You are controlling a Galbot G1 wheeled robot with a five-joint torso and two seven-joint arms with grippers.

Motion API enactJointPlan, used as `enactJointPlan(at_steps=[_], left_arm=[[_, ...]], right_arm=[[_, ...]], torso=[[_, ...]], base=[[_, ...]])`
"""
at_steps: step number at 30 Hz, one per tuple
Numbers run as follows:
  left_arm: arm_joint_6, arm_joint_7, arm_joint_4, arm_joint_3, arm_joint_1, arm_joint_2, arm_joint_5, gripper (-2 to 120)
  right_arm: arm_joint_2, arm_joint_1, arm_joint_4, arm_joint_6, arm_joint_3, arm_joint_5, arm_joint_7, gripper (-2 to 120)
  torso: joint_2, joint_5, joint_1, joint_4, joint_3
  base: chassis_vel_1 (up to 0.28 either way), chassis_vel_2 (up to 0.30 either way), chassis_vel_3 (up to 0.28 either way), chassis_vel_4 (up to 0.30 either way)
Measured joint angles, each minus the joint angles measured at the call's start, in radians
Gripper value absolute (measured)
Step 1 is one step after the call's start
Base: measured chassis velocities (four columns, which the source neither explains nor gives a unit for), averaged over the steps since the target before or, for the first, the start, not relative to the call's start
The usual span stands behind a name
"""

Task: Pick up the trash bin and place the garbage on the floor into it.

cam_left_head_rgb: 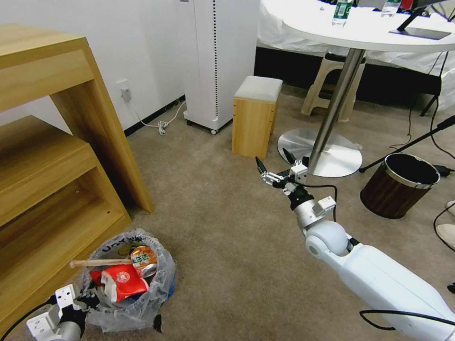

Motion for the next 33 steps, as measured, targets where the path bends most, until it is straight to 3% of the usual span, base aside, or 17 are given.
enactJointPlan(at_steps=[9,12,20,25,33], left_arm=[[-0.025,0.014,-0.032,-0.018,0.003,-0.029,0.066,59],[-0.035,0.020,-0.076,-0.037,0.015,-0.045,0.096,75],[-0.039,0.036,-0.195,-0.064,0.055,-0.076,0.144,99],[-0.039,0.035,-0.246,-0.068,0.059,-0.086,0.155,100],[-0.038,0.060,-0.315,-0.039,0.055,-0.106,0.231,100]], right_arm=[[0.030,-0.043,-0.003,-0.014,0.050,-0.034,0.032,100],[0.038,-0.067,0.020,-0.047,0.080,-0.029,0.072,100],[0.016,-0.103,0.040,-0.082,0.155,-0.022,0.124,100],[-0.009,-0.162,0.085,-0.103,0.214,-0.028,0.134,100],[-0.059,-0.387,0.175,-0.247,0.442,-0.100,0.221,100]], torso=[[-0.001,-0.0012,0.000,0.0001,0.000],[-0.001,0.0001,0.000,0.0003,0.000],[0.000,0.0010,0.000,0.0006,0.000],[0.000,0.0010,0.000,0.0005,0.000],[0.000,0.0010,0.000,0.0000,0.000]], base=[[0.000,0.000,0.000,0.000],[0.000,0.000,0.000,0.000],[0.000,0.000,0.000,0.000],[0.000,0.000,0.000,0.000],[0.000,0.000,0.000,0.000]])
